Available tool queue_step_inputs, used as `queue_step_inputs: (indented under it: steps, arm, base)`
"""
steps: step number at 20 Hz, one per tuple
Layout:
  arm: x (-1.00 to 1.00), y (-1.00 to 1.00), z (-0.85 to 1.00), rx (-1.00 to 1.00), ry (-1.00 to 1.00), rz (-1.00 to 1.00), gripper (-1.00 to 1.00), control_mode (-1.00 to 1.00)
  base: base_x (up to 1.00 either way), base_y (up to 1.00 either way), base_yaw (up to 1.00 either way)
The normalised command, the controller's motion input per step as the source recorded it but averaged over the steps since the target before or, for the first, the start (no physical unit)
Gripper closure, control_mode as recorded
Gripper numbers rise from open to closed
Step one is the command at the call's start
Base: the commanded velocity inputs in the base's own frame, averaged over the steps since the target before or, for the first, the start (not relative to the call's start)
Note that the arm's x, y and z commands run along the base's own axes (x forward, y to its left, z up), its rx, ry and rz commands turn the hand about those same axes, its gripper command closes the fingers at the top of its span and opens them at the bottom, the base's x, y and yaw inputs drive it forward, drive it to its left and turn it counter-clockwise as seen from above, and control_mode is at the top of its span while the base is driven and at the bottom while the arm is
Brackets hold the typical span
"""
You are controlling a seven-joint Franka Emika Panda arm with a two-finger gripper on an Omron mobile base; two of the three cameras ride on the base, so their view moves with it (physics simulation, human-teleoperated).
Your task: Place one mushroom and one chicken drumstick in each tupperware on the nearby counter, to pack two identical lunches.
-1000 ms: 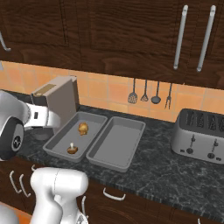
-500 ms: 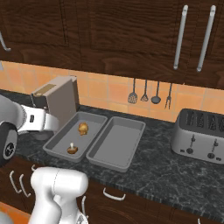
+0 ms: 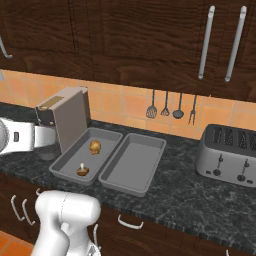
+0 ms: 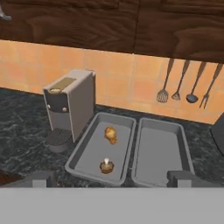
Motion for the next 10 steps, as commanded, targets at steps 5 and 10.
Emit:
queue_step_inputs:
  steps: [5, 10]
  arm:
    - [0.0, 0.0, 0.0, 0.0, 0.0, 0.0, -1.0, 1.0]
    - [0.0, 0.0, 0.0, 0.0, 0.0, 0.0, -1.0, 1.0]
  base:
    - [-0.94, -0.03, 0.0]
    - [-1.0, -0.36, 0.0]
